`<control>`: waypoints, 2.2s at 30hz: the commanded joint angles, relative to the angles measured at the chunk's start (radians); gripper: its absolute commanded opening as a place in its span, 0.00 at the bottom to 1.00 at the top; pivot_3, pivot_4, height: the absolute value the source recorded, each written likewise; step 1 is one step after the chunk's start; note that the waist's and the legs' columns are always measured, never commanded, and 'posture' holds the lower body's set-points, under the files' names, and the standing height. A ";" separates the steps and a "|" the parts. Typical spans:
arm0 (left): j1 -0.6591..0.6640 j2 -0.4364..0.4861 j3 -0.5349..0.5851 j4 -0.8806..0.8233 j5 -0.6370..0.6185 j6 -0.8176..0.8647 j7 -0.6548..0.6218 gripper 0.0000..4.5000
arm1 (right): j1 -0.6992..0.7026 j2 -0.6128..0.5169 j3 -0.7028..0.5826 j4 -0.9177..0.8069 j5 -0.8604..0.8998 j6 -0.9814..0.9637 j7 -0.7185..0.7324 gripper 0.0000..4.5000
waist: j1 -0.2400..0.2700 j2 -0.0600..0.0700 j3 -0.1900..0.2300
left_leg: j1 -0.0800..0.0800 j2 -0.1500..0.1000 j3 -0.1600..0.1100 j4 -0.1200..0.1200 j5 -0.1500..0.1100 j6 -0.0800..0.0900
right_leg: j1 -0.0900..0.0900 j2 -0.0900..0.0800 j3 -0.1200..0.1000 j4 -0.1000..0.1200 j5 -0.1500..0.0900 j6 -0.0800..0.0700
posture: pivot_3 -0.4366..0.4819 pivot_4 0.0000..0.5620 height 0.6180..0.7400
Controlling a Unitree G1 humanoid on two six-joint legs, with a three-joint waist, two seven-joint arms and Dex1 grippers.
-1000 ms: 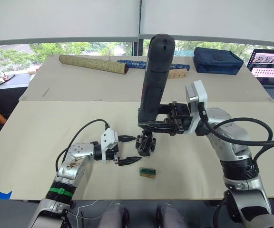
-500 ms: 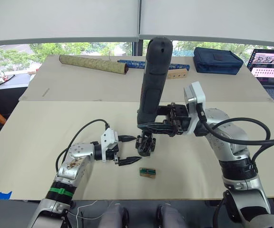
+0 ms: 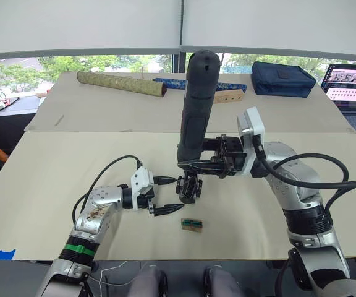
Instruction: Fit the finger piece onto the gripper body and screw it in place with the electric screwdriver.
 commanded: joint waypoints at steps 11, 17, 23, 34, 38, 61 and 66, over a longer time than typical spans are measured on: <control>0.001 -0.003 0.008 -0.010 -0.001 -0.025 0.007 1.00 | -0.020 0.011 -0.009 -0.020 0.000 -0.027 0.002 0.42 | -0.001 0.000 0.000 | 0.000 0.000 0.000 0.000 0.000 0.000 | 0.000 0.000 0.000 0.000 0.000 0.000 | 0.48 0.27 1.00; 0.004 -0.005 0.006 -0.014 -0.002 -0.023 0.009 1.00 | -0.017 0.008 -0.015 -0.023 0.002 -0.030 0.004 0.42 | -0.001 0.000 0.000 | 0.000 0.000 0.000 0.000 0.000 0.000 | 0.000 0.000 0.000 0.000 0.000 0.000 | 0.48 0.27 1.00; 0.004 -0.005 0.005 -0.012 -0.001 -0.023 0.009 1.00 | -0.011 -0.003 -0.008 -0.033 0.007 -0.017 0.018 0.42 | -0.001 0.000 0.000 | 0.000 0.000 0.000 0.000 0.000 0.000 | 0.000 0.000 0.000 0.000 0.000 0.000 | 0.48 0.27 1.00; 0.000 -0.005 0.005 -0.004 0.001 -0.025 0.010 1.00 | -0.011 -0.004 0.002 -0.021 -0.003 -0.022 0.038 0.42 | 0.000 0.000 0.000 | 0.000 0.000 0.000 0.000 0.000 0.000 | 0.000 0.000 0.000 0.000 0.000 0.000 | 0.48 0.27 1.00; -0.001 -0.006 0.005 -0.001 0.001 -0.026 0.010 1.00 | -0.017 0.000 0.005 -0.006 -0.009 -0.026 0.044 0.42 | -0.001 0.000 0.000 | 0.000 0.000 0.000 0.000 0.000 0.000 | 0.000 0.000 0.000 0.000 0.000 0.000 | 0.48 0.27 1.00; 0.004 -0.012 0.002 -0.007 0.000 -0.024 0.015 1.00 | -0.080 0.010 0.005 0.064 -0.021 -0.026 0.069 0.42 | -0.005 0.000 0.000 | 0.001 0.000 0.000 0.000 0.000 0.000 | 0.000 0.000 0.000 0.000 0.000 0.000 | 0.48 0.27 1.00; 0.008 -0.011 0.003 -0.013 -0.001 -0.022 0.017 1.00 | -0.070 0.006 -0.001 0.041 -0.010 -0.029 0.079 0.42 | -0.005 0.000 0.000 | 0.001 0.000 0.000 0.000 0.000 0.000 | 0.000 0.000 0.000 0.000 0.000 0.000 | 0.48 0.27 1.00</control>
